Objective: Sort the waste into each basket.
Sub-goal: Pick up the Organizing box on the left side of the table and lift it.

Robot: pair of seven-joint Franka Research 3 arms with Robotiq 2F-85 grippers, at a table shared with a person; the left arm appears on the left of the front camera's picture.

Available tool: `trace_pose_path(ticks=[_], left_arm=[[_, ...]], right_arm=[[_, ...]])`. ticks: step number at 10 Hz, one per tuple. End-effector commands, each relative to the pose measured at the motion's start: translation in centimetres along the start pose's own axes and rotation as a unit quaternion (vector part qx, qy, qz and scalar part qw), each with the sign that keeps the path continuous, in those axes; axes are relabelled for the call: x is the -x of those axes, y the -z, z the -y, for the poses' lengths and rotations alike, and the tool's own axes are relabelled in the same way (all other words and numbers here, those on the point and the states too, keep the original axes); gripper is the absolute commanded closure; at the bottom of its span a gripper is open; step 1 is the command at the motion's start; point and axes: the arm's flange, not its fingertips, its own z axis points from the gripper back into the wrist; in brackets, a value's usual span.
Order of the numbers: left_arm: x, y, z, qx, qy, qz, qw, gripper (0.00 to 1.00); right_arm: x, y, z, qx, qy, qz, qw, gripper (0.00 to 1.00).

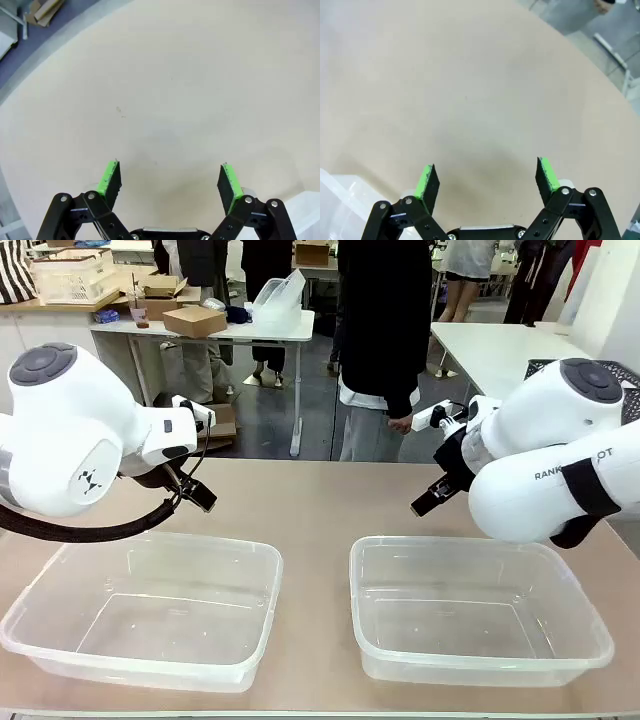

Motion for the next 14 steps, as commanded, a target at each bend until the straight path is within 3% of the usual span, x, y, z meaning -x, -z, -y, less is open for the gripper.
trace_pose_path(ticks=[1,12,13,14], left_arm=[[0.0,0.0,0.0,0.0,0.0,0.0,1.0,0.0],[0.0,0.0,0.0,0.0,0.0,0.0,1.0,0.0],[0.0,0.0,0.0,0.0,0.0,0.0,1.0,0.0],[-0.7,-2.9,0.0,0.021,0.013,0.001,1.0,0.0]], right_arm=[[0.0,0.0,0.0,0.0,0.0,0.0,1.0,0.0],[0.0,0.0,0.0,0.0,0.0,0.0,1.0,0.0],[-0.4,-1.4,0.6,-0.074,0.03,-0.01,0.997,0.0],[-1.2,-4.7,0.6,-0.063,0.041,-0.03,0.997,0.0]])
